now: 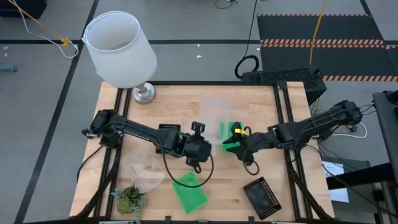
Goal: Stack baskets by color
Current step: Stack the top right transparent bin on the middle transparent bin
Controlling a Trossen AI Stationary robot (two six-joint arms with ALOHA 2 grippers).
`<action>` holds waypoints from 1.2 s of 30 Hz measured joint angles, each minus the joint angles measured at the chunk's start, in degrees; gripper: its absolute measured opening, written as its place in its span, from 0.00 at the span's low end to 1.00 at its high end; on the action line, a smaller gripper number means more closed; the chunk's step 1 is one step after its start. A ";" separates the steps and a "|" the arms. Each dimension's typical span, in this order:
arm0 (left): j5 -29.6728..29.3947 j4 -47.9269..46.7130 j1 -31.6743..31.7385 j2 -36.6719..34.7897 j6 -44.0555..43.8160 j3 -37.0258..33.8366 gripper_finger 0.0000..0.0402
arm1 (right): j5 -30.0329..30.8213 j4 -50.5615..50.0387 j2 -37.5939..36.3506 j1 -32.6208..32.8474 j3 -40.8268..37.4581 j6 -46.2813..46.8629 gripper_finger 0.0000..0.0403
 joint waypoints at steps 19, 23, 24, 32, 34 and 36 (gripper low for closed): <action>-2.21 -3.97 -7.59 -8.29 -11.37 -0.07 0.02 | 17.67 -3.58 -16.86 10.81 0.00 28.03 0.49; -1.51 -3.46 -8.26 -9.98 -13.21 0.02 0.02 | 18.16 -7.73 -18.48 10.81 0.00 33.87 0.47; -0.85 -3.60 -8.41 -10.05 -13.22 0.02 0.02 | 18.16 -8.31 -18.69 10.81 0.00 34.80 0.47; 3.52 -0.84 -8.21 -10.08 -13.92 -2.75 0.02 | 18.05 -10.65 -19.28 10.81 0.00 37.81 0.46; 4.63 -0.08 -7.85 -10.05 -14.81 -4.08 0.01 | 18.02 -11.14 -19.28 10.81 -0.01 37.81 0.46; 4.68 0.23 -7.47 -10.03 -16.25 -4.90 0.02 | 18.01 -11.24 -19.28 10.81 -0.02 37.81 0.46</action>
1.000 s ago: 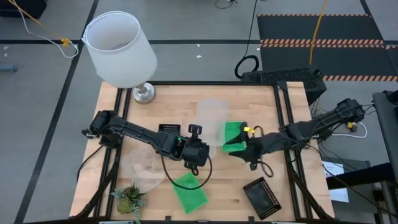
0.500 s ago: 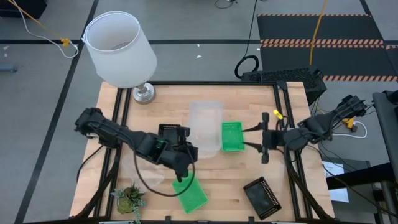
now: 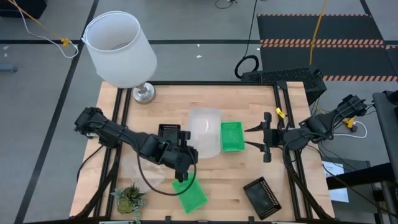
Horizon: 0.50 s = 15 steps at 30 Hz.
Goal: Stack baskets by color
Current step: Stack the top right transparent bin on the middle transparent bin
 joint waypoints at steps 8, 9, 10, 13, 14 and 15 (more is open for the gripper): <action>3.87 7.04 2.69 0.07 -0.90 -6.84 0.01 | 0.00 -0.04 -0.02 0.00 0.00 -0.79 0.46; 4.09 7.24 2.93 0.03 -1.31 -7.26 0.02 | 0.00 -0.06 -0.02 0.00 0.00 -0.81 0.46; 4.14 7.37 3.15 0.00 -1.75 -7.79 0.03 | 0.00 -0.06 -0.02 0.00 0.00 -0.85 0.46; 4.24 8.46 3.51 0.00 -2.14 -9.84 0.03 | 0.00 -0.06 -0.02 0.00 0.00 -1.11 0.46; 4.44 9.23 3.53 0.00 -2.14 -10.40 0.02 | 0.00 -0.06 -0.02 0.00 0.00 -1.24 0.46; 4.67 9.56 3.54 0.00 -2.14 -10.69 0.01 | 0.00 -0.06 -0.02 0.00 0.00 -1.31 0.46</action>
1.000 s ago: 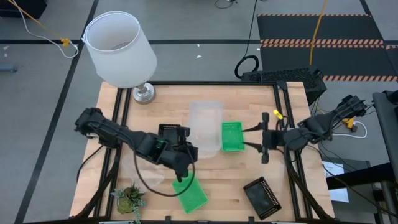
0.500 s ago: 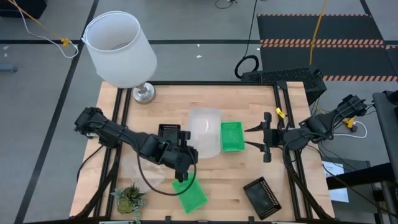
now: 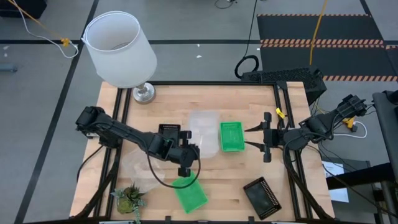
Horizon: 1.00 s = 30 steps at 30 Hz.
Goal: Stack baskets by color
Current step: Stack the top right transparent bin on the middle transparent bin
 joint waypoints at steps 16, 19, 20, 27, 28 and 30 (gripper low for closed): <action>1.67 3.66 0.50 -0.02 -1.27 -4.75 0.06 | 0.00 0.02 0.02 0.00 0.00 0.00 0.46; 2.45 4.10 1.21 -0.02 -1.41 -5.30 0.07 | 0.00 0.00 0.02 0.00 -0.02 0.00 0.46; 2.49 4.07 1.44 -0.02 -1.50 -5.54 0.07 | 0.00 0.02 0.02 0.00 0.00 0.00 0.46; 5.08 3.86 3.04 -0.02 -1.47 -6.47 0.09 | 0.00 0.02 0.02 0.00 -0.02 0.00 0.46; 5.38 3.87 3.14 -0.02 -1.49 -6.47 0.10 | 0.00 0.02 0.02 0.00 -0.02 0.00 0.46; 5.45 3.88 3.21 -0.02 -1.48 -6.47 0.13 | -0.01 0.02 0.02 0.00 -0.02 0.00 0.46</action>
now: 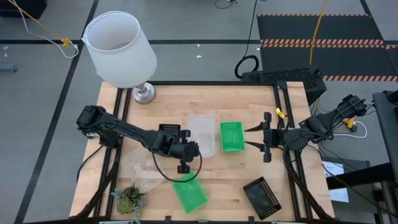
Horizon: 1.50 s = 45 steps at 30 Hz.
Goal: Stack baskets by color
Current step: Stack the top right transparent bin on the middle transparent bin, then stack the bottom black bin on the black bins
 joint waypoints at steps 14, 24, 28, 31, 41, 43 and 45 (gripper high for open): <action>-0.05 -1.53 -1.65 0.00 -1.44 4.62 0.30 | -0.01 0.00 0.00 0.00 0.00 0.00 0.46; -4.77 -9.87 -10.77 0.00 -8.52 11.17 0.30 | -0.25 -0.28 0.00 -0.01 0.00 0.11 0.46; -7.74 -8.48 -14.95 0.20 -12.97 11.19 0.30 | -0.25 -0.32 0.00 -0.02 0.00 0.34 0.46; -10.50 -7.13 -17.81 0.76 -15.38 11.21 0.30 | -1.68 -1.48 0.25 -0.02 0.00 3.42 0.46; -18.21 -6.91 -26.25 0.66 -21.18 11.12 0.30 | -19.88 -3.34 9.23 11.52 -4.74 23.06 0.46; -19.34 -6.93 -26.78 0.66 -22.35 10.86 0.30 | -19.90 -1.95 12.54 16.04 -4.74 27.08 0.46; -20.51 -6.87 -27.13 0.66 -22.82 10.84 0.30 | -20.30 0.51 15.39 20.43 -4.74 30.17 0.46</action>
